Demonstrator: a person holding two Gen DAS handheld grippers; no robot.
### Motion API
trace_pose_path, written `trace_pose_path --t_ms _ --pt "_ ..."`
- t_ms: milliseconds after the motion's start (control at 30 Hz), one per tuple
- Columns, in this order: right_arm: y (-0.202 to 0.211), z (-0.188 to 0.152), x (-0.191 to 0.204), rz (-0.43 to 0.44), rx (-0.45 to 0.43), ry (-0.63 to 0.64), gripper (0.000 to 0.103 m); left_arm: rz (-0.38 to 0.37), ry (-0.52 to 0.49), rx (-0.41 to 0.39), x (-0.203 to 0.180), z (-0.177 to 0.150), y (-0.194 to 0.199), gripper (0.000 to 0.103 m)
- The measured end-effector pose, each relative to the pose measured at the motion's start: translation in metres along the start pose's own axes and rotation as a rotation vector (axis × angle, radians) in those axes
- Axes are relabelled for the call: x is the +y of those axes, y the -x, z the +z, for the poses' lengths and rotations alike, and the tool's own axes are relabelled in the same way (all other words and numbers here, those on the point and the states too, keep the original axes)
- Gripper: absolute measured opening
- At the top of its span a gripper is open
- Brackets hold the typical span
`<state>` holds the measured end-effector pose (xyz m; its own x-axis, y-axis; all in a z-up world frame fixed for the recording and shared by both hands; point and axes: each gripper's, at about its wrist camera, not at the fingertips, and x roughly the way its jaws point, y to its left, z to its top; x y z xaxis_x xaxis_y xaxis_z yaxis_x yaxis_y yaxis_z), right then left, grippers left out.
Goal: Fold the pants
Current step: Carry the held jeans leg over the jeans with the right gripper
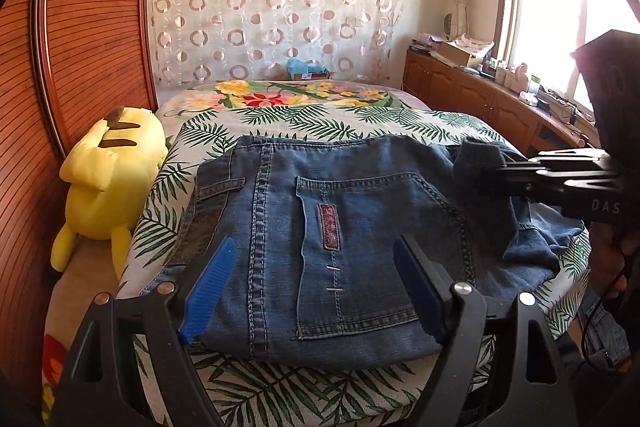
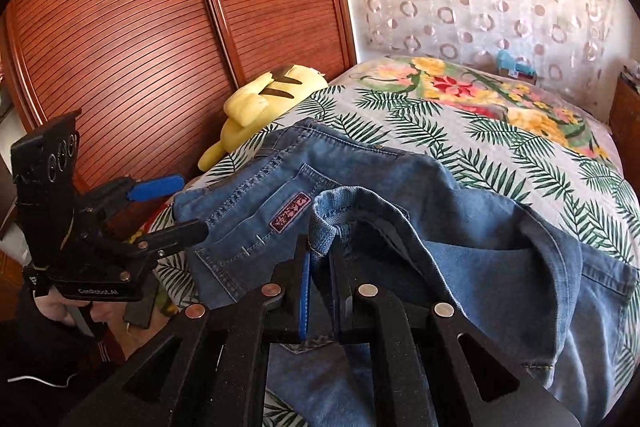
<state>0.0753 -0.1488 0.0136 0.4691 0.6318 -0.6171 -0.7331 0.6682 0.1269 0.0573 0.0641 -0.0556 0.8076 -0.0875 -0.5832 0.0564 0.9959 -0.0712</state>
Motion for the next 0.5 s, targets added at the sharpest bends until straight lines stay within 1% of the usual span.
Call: trace_pose_path --t_ms 33,67,133,200,333,433,500 --pt "0.004 0.001 0.000 -0.002 -0.005 0.001 0.009 -0.001 -0.001 0.000 -0.001 0.000 0.000 0.082" --pt "0.008 0.001 0.001 -0.008 -0.012 0.002 0.013 -0.001 -0.002 0.000 -0.001 0.000 0.000 0.082" --pt "0.019 0.000 0.004 -0.018 -0.026 0.012 0.021 -0.002 -0.004 0.001 -0.003 0.000 0.000 0.082" --pt "0.027 -0.002 0.007 -0.037 -0.036 0.021 0.032 -0.006 -0.005 -0.001 -0.004 0.000 0.000 0.082" --pt "0.052 -0.010 0.007 -0.050 -0.074 0.029 0.035 -0.016 -0.007 0.001 -0.008 0.000 -0.001 0.082" --pt "0.065 -0.019 0.002 -0.093 -0.105 0.027 0.040 -0.025 -0.013 0.006 -0.012 -0.001 -0.003 0.082" --pt "0.071 -0.027 -0.008 -0.129 -0.107 0.007 0.042 -0.037 -0.019 0.010 -0.015 0.001 -0.007 0.082"
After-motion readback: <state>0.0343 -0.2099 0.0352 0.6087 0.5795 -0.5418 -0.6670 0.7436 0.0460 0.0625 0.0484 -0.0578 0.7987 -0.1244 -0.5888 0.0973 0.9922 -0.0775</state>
